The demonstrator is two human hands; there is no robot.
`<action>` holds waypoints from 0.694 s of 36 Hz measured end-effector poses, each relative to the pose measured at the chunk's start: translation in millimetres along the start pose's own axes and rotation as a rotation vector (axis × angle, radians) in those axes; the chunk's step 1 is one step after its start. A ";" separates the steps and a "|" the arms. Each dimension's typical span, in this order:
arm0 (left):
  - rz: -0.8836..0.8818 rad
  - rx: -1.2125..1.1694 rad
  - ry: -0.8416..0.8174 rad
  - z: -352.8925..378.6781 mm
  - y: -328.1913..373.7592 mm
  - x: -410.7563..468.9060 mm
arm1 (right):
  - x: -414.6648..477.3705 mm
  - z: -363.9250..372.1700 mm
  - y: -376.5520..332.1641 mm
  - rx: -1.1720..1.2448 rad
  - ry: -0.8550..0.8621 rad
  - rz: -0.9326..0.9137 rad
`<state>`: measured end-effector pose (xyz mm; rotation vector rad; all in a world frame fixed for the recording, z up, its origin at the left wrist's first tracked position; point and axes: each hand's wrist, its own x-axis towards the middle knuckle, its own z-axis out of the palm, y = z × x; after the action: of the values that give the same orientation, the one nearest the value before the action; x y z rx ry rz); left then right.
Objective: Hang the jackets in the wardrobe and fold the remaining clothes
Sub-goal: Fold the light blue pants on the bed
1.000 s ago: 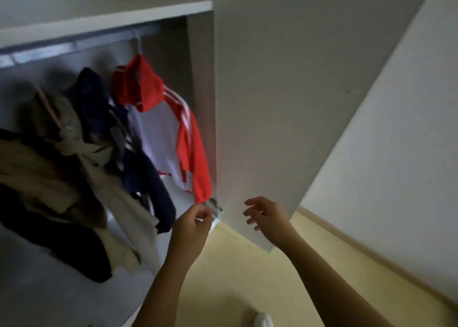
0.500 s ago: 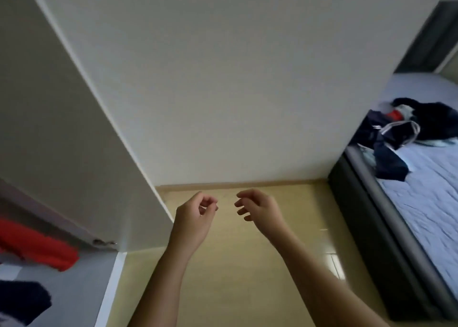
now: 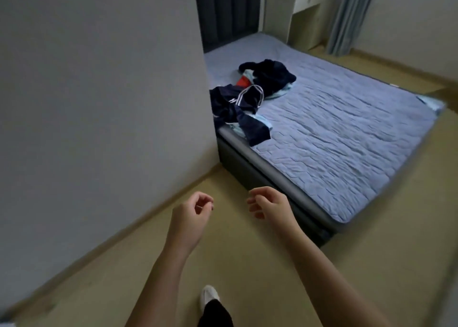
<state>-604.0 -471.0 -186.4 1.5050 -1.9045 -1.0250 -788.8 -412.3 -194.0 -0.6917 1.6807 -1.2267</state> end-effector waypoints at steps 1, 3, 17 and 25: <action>0.013 -0.004 -0.022 9.3 4.4 16.8 | 11.5 -8.1 -0.5 0.011 0.025 0.009; 0.028 -0.010 -0.061 26.9 11.8 52.5 | 38.4 -22.3 -3.4 0.027 0.069 0.023; 0.139 -0.006 -0.294 91.9 70.6 341.7 | 276.8 -48.8 -81.5 0.074 0.239 0.081; 0.153 0.036 -0.360 126.2 89.4 436.4 | 366.1 -66.8 -97.2 0.114 0.283 0.093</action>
<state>-867.8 -850.1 -217.8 1.2317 -2.2541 -1.2621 -1011.6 -724.4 -223.2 -0.3790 1.8323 -1.3919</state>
